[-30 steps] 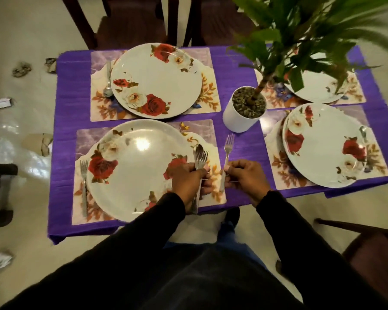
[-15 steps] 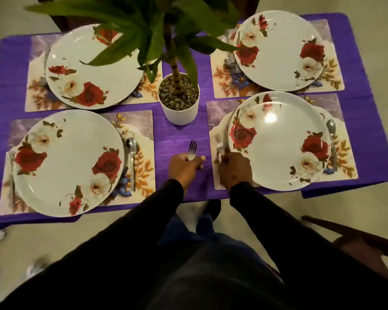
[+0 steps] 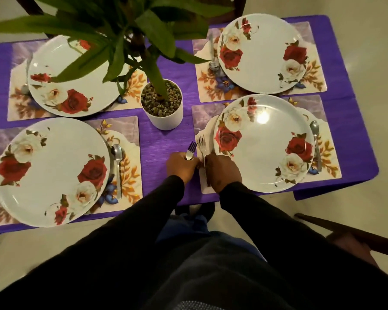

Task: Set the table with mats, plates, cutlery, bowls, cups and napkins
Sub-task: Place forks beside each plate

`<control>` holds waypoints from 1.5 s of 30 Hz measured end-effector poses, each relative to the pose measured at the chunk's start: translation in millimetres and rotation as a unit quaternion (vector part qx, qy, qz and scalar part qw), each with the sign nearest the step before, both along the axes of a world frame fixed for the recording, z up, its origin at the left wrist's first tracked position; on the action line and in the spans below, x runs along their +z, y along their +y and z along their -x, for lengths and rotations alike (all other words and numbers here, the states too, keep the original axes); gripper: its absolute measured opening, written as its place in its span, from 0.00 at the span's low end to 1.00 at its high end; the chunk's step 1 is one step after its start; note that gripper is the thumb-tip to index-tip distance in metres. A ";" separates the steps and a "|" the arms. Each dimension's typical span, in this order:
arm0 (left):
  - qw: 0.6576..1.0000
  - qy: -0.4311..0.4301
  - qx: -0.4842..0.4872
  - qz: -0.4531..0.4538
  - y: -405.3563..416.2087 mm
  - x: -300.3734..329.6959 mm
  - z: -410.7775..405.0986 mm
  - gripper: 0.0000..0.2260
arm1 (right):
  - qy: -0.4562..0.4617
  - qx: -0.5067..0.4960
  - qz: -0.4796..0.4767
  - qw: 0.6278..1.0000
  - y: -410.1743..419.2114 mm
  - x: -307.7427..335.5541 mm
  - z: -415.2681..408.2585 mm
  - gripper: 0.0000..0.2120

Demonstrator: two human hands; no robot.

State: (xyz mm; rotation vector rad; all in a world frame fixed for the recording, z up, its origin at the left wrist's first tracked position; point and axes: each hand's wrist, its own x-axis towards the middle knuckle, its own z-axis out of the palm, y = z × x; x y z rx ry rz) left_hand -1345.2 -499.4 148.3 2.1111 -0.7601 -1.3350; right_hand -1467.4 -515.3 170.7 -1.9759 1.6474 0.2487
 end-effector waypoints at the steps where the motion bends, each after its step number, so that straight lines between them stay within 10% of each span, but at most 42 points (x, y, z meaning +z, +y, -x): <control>1: 1.000 0.002 -0.001 -0.001 -0.9 -1.9 0.7 0.08 | -0.001 0.001 -0.002 1.000 -0.6 -0.4 0.7 0.11; 32: 0.997 -0.056 -0.040 0.036 -7.5 9.2 31.8 0.10 | -0.094 -0.179 0.072 0.977 -23.2 16.4 58.8 0.15; 45: 0.995 -0.099 0.011 -0.005 -17.1 11.1 67.6 0.15 | 0.087 0.095 0.009 0.992 -58.6 -13.3 140.4 0.46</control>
